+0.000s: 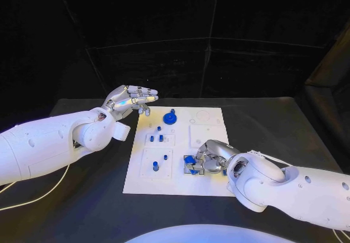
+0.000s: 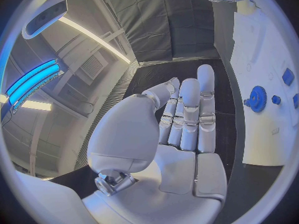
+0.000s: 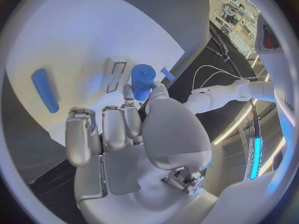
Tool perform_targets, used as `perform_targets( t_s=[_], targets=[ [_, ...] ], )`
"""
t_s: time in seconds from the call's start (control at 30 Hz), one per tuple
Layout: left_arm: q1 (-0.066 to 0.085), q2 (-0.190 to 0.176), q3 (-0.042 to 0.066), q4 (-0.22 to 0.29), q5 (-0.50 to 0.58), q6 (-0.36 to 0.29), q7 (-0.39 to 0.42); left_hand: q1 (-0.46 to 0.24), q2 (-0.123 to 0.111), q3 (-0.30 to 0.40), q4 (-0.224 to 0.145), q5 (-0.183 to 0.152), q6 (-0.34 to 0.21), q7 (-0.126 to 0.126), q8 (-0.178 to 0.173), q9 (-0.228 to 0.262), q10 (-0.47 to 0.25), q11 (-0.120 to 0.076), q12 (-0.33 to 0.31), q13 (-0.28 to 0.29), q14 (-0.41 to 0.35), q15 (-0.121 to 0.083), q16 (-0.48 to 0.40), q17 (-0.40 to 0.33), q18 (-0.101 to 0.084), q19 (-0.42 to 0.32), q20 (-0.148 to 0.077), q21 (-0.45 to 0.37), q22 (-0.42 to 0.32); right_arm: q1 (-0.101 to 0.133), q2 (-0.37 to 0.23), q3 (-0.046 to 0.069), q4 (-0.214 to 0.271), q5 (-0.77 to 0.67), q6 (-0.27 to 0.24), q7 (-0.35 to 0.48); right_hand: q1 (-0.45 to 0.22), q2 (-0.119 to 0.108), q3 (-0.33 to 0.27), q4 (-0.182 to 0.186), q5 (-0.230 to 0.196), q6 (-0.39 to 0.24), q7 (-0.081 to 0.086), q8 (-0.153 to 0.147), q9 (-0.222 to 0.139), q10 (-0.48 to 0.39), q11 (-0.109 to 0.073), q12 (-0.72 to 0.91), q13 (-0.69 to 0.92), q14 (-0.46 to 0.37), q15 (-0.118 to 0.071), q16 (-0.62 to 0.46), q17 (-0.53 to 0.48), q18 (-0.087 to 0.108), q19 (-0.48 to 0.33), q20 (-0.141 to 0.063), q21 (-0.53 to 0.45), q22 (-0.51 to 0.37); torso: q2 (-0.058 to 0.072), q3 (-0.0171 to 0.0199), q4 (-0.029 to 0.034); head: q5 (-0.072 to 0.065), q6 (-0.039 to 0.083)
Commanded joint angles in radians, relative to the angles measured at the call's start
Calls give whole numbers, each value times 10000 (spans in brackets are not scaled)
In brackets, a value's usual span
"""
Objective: Assemble the parts on the task board
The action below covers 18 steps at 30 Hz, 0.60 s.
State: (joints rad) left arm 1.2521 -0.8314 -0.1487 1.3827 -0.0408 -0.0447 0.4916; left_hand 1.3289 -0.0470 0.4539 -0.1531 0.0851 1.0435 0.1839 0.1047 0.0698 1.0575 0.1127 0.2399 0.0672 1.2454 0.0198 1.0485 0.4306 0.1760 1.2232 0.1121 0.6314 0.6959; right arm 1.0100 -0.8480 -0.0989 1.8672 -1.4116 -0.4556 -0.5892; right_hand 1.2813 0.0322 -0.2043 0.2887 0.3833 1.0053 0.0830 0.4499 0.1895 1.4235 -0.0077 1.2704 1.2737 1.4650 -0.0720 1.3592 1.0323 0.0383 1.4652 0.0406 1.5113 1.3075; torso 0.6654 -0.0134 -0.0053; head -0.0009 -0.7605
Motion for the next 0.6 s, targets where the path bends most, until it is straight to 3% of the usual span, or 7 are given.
perform_targets(
  t_s=[0.03, 0.6],
  targets=[
    [15, 15, 7, 26, 42, 107, 44, -96, 19, -44, 4, -32, -34, 25, 47, -15, -45, 1, 59, -13, -71, -17, -37, -12, 63, -37, 9, -43, -13, 15, 122, 5, -97, 280, 442, -489, -62, 82, -83, 9, -32, 389, -280, 114, 85, -4, -118, -99, -126, 236, -117, -72, -44, -180, 668, -104, 17, 1937, 2, 8, -20, 77, -21],
    [15, 15, 7, 26, 42, 107, 44, -96, 19, -44, 4, -32, -34, 25, 47, -15, -45, 1, 59, -13, -71, -17, -37, -12, 63, -37, 9, -43, -13, 15, 122, 5, -97, 280, 442, -489, -65, 87, -87, 10, -30, 399, -285, 121, 92, -3, -122, -102, -127, 235, -120, -74, -47, -180, 668, -107, 17, 1938, 2, 8, -20, 77, -21]
  ],
)
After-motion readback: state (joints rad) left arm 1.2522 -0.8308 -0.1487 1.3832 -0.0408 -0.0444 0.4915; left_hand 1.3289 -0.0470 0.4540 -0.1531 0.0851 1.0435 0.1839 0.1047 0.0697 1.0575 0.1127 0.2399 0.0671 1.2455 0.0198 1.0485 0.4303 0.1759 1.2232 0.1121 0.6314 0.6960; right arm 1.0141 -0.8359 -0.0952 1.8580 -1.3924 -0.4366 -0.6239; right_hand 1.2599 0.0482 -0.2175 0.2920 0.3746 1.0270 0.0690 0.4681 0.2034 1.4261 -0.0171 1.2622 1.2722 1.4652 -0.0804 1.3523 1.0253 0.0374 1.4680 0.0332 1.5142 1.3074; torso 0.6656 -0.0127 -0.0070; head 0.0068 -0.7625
